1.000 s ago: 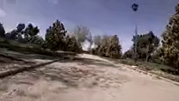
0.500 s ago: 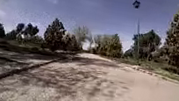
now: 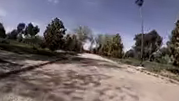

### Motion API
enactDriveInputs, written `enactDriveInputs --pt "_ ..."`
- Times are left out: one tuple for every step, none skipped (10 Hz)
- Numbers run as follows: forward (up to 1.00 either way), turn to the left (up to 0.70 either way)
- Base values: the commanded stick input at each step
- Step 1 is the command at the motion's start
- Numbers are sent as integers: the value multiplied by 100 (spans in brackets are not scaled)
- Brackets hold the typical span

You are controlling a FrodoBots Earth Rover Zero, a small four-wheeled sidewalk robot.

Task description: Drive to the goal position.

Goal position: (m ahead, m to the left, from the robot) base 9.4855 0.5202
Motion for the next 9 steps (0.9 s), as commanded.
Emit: enactDriveInputs --pt "70 0" --pt "70 0" --pt "70 0" --pt "70 0" --pt "70 0" --pt "70 0" --pt "70 0" --pt "70 0" --pt "70 0"
